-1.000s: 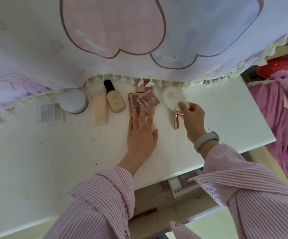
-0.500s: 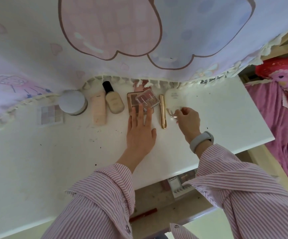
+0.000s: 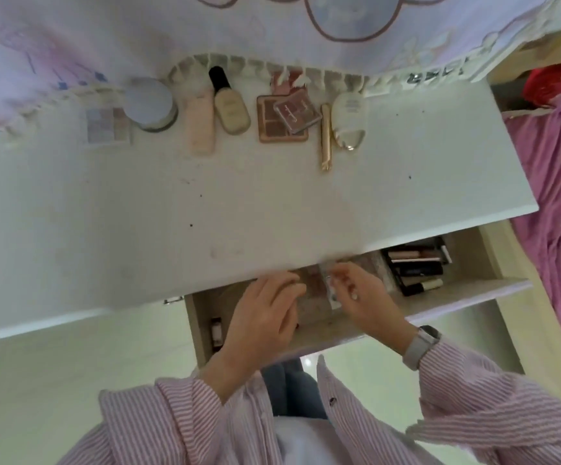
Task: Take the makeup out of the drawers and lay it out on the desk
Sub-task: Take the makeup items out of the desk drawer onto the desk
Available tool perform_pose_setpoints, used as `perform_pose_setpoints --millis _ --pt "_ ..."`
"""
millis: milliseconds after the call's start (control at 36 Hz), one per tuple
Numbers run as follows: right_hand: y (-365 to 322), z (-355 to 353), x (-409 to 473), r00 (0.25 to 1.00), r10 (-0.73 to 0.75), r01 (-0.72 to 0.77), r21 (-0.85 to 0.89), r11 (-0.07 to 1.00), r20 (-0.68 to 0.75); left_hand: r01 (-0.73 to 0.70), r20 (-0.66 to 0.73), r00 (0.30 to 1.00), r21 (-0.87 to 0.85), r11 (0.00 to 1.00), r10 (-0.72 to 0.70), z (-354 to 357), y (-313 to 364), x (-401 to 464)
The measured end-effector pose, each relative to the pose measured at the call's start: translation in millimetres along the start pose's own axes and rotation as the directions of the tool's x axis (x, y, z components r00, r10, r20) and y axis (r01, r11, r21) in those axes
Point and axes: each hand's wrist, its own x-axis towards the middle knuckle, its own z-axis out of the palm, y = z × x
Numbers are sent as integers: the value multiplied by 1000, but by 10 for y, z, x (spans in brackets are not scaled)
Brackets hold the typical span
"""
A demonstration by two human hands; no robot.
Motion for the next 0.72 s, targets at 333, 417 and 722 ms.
perform_pose_setpoints --millis 333,417,722 --pt "307 643 269 941 321 -188 -624 758 106 556 457 645 268 787 -612 359 -559 -474" --pt "313 811 413 921 387 -267 -665 698 37 472 552 618 308 826 -559 462 -669 -408" --pt "350 924 454 922 363 -150 -738 657 135 -16 704 639 415 910 -310 610 -812 -386"
